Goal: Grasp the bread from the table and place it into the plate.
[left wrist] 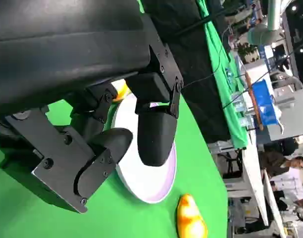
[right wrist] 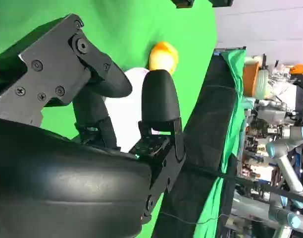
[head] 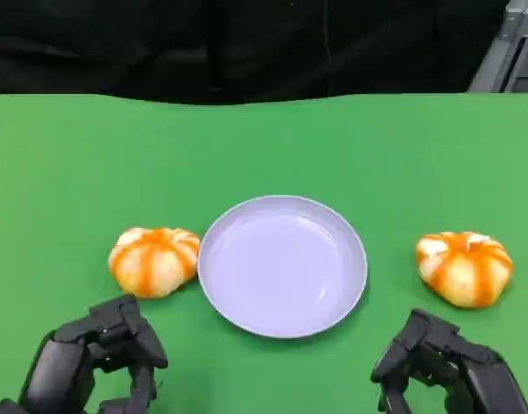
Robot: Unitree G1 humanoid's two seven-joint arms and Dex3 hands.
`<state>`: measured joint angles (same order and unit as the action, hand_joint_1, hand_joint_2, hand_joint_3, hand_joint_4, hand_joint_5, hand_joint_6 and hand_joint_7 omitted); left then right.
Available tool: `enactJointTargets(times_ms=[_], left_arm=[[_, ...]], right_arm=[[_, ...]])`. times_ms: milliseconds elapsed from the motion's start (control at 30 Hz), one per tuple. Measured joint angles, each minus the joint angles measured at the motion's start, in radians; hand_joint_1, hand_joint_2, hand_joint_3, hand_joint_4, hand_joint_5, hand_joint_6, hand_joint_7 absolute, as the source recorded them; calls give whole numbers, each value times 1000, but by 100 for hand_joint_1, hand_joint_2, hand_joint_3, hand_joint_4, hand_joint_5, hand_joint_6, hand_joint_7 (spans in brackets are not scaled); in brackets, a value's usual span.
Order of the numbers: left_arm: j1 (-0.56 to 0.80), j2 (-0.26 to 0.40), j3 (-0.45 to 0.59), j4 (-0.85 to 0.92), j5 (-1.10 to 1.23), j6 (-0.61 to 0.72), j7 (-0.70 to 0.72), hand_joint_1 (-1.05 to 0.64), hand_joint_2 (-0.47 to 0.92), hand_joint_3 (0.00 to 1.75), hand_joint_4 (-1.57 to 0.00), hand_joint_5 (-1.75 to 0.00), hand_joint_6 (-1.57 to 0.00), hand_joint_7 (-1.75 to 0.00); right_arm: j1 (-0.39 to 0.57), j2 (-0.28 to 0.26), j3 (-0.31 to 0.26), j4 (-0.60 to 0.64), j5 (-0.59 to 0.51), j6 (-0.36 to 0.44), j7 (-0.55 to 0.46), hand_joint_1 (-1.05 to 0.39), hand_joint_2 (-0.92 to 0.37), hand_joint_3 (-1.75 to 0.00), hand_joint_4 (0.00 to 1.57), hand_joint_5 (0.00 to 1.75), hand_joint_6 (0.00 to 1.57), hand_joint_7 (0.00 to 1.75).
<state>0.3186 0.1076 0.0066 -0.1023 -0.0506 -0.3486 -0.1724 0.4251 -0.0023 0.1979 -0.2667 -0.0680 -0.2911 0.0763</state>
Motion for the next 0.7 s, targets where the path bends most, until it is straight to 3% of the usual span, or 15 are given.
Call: enactJointTargets(times_ms=[467, 567, 600, 667, 700], left_arm=[[0, 1, 2, -2, -1, 5, 0, -7, 35, 145, -83, -171, -80, -151], [-6, 5, 6, -1, 4, 5, 0, -9, 44, 125, -72, -151, -73, -123], [-10, 7, 7, -1, 6, 5, 0, -13, 45, 116, -68, -139, -68, -105], [-31, 22, 12, -1, 47, 9, 2, -16, 46, 111, -66, -133, -67, -94], [-44, 36, 14, -1, 70, 13, 3, -22, 52, 95, -60, -118, -64, -72]], right_arm=[[-1, 0, 5, -4, -4, 3, -5, 0, -37, -136, 64, 172, 65, 152], [0, 0, 8, -4, -4, 3, -6, 0, -37, -136, 64, 173, 65, 152], [0, 0, 8, -4, -2, 3, -6, 0, -38, -136, 64, 173, 65, 152], [0, 4, 10, -4, 0, 5, -7, 0, -38, -136, 64, 173, 64, 153], [0, 6, 11, -6, 1, 6, -7, 0, -37, -137, 64, 174, 65, 153]])
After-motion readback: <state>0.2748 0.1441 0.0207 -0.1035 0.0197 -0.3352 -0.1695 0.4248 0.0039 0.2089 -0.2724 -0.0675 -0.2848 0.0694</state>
